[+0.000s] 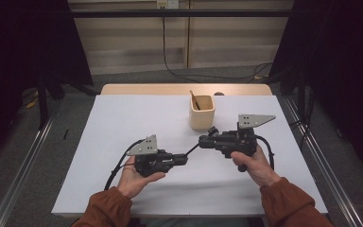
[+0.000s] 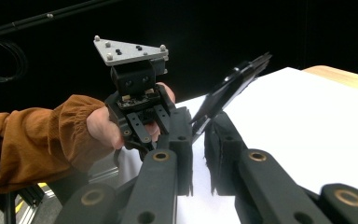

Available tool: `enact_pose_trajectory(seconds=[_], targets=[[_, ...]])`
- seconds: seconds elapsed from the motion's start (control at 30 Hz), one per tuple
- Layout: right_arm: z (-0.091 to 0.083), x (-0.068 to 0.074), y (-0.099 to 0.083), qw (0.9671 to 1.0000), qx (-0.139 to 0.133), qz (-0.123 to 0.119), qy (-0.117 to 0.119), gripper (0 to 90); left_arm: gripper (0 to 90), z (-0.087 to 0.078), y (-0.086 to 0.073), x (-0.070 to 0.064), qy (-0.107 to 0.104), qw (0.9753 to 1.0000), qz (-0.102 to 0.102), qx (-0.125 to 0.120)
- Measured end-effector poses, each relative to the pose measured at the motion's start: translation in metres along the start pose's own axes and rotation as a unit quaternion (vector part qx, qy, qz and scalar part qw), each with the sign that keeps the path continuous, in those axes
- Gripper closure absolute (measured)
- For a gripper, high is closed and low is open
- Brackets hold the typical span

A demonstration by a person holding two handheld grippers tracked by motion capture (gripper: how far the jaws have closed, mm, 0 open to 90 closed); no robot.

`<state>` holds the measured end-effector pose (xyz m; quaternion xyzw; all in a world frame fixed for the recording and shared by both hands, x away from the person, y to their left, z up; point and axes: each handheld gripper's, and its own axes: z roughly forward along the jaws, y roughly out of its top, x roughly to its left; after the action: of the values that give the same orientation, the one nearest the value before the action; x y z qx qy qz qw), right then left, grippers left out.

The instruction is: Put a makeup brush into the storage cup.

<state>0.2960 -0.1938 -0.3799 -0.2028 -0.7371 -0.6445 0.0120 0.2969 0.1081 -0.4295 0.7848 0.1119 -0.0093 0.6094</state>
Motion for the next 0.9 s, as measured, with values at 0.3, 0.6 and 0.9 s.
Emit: enact_pose_trajectory(seconds=[0.3, 0.6, 0.9], targets=[[0.0014, 0.0015, 0.0004, 0.9999, 0.003, 0.005, 0.015, 85.8, 81.1, 0.002, -0.0011, 0.0013, 0.005, 0.9999, 0.011, 0.004], [-0.0009, 0.0005, 0.001, 0.9999, 0.004, 0.007, 0.01, 85.9, 64.0, 0.0015, -0.0002, 0.0007, 0.025, 0.9997, 0.007, -0.004], [-0.0035, -0.0004, 0.001, 0.9999, 0.011, 0.009, 0.004, 85.9, 46.8, -0.0003, 0.0006, 0.0, 0.044, 0.999, 0.001, -0.002]])
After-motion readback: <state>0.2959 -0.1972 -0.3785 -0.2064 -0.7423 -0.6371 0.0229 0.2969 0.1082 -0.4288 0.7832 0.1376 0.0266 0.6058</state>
